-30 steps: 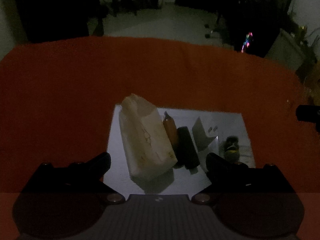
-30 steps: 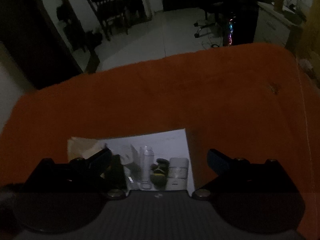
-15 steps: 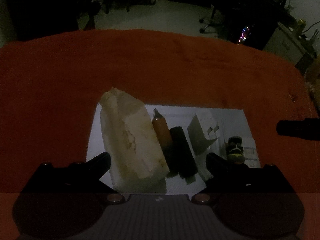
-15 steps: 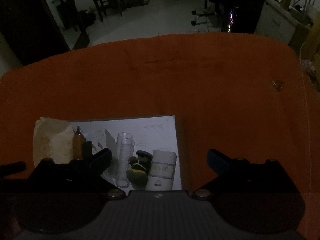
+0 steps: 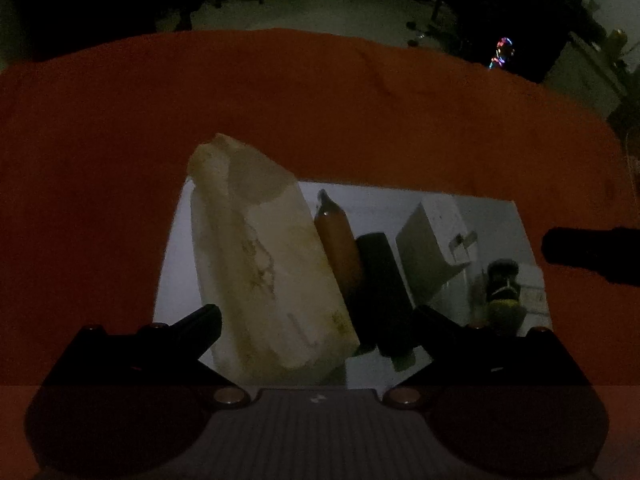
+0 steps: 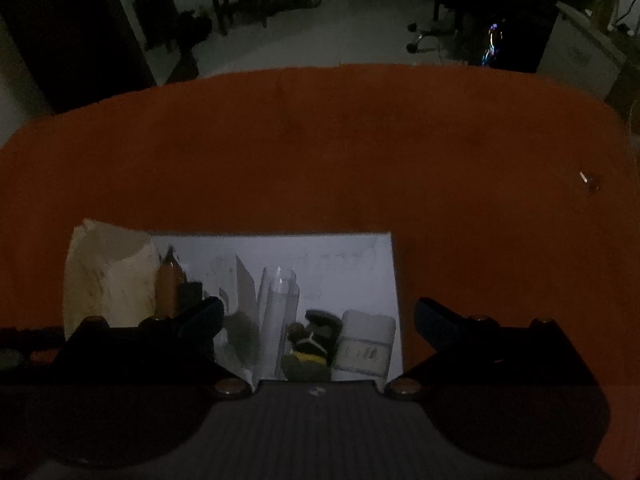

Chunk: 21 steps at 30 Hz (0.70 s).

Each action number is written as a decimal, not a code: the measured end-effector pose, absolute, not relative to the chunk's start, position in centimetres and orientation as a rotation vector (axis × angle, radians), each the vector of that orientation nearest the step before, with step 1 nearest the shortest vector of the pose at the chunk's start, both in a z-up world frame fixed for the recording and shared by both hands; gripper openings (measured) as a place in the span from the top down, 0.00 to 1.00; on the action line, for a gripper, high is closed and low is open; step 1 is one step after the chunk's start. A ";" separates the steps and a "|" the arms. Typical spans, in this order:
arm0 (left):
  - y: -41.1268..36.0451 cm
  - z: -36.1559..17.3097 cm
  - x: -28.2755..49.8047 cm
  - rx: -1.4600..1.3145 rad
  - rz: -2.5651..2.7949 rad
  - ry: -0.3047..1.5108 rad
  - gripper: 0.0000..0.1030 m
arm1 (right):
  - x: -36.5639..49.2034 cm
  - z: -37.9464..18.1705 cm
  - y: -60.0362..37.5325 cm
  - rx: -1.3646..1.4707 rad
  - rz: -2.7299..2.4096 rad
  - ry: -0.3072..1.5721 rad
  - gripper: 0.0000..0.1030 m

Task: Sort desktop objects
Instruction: 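Bring right tool to white remote while left tool nears small clear tube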

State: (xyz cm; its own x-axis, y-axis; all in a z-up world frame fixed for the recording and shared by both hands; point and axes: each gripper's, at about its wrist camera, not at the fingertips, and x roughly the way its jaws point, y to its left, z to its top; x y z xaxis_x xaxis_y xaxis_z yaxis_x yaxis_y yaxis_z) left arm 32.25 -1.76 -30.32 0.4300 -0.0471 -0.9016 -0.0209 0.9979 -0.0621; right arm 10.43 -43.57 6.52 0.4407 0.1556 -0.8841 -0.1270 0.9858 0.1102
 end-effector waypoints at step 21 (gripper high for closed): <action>-2.9 -31.3 32.7 -0.058 -0.072 1.223 0.41 | 9.8 0.6 -44.8 0.019 0.145 1.347 0.38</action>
State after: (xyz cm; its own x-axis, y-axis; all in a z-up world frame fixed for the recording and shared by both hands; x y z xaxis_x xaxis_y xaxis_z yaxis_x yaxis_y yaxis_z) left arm 32.74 -2.87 -31.30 0.3388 -0.0861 -0.9369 0.0237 0.9963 -0.0830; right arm 9.82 -44.84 0.60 0.2143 0.1156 -0.9699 -0.0933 0.9908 0.0975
